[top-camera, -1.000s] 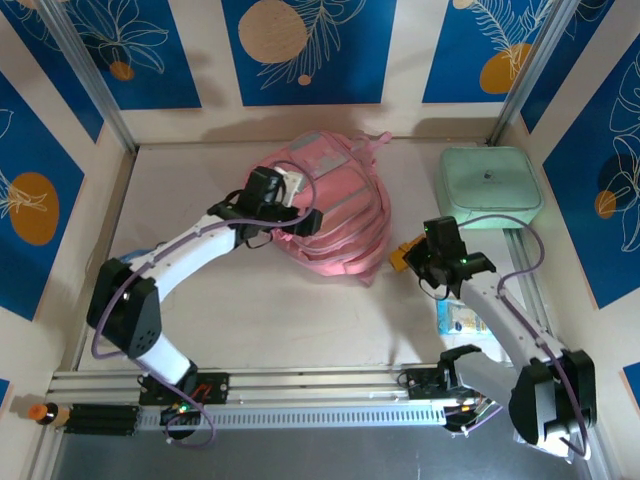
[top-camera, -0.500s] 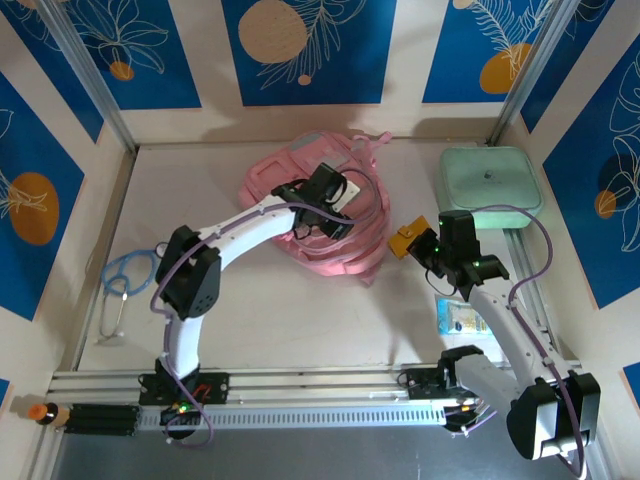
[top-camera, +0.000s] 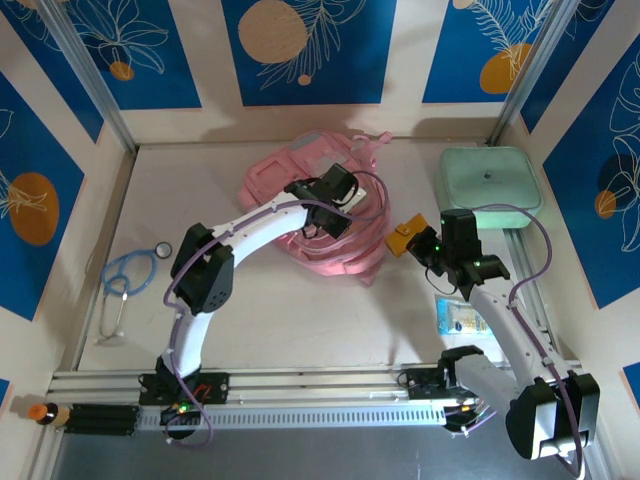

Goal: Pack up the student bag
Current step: Open the student bag at the top-center of the table, then place the personal item in the student bag.

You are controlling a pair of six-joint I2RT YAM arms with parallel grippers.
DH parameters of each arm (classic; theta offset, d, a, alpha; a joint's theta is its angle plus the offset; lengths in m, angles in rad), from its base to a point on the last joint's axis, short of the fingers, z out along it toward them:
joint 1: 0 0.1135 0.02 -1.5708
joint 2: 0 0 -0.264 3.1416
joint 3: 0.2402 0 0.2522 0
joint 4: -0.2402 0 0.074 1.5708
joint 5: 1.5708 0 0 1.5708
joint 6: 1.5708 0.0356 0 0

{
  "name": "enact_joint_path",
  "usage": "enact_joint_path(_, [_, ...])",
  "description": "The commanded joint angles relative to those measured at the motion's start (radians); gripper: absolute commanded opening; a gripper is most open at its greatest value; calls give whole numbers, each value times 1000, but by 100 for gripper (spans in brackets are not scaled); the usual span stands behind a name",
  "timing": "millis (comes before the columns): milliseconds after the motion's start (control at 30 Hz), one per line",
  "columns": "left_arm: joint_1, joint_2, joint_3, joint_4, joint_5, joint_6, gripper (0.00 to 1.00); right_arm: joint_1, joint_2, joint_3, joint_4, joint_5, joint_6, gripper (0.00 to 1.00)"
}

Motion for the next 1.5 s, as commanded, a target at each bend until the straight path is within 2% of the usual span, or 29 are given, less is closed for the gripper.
enact_joint_path(0, [47, -71, 13, -5, 52, -45, 15, -5, -10, 13, 45, -46, -15, 2])
enact_joint_path(167, [77, -118, -25, 39, 165, -56, 7, -5, -12, -8, 149, -151, -35, 2])
enact_joint_path(333, [95, -165, -55, 81, 222, -68, 5, 3, 17, -27, 290, -294, -19, 2])
enact_joint_path(433, [103, -195, -72, 109, 254, -80, 2, 26, 61, -18, 355, -339, 1, 3])
enact_joint_path(600, [103, -251, -97, 162, 349, -83, 0, 91, 171, 25, 435, -343, 53, 2])
enact_joint_path(667, [102, -275, -110, 186, 374, -83, 0, 112, 228, 59, 429, -305, 89, 3])
enact_joint_path(833, [102, -311, -134, 216, 368, -89, 0, 121, 390, 159, 419, -232, 157, 2])
enact_joint_path(1200, [107, -329, -156, 270, 336, -136, 0, 212, 686, 384, 456, -185, 259, 4])
enact_joint_path(1300, [119, -328, -162, 285, 360, -152, 0, 219, 734, 412, 484, -196, 285, 10])
enact_joint_path(1467, [128, -332, -164, 278, 379, -157, 0, 218, 704, 373, 527, -211, 320, 44])
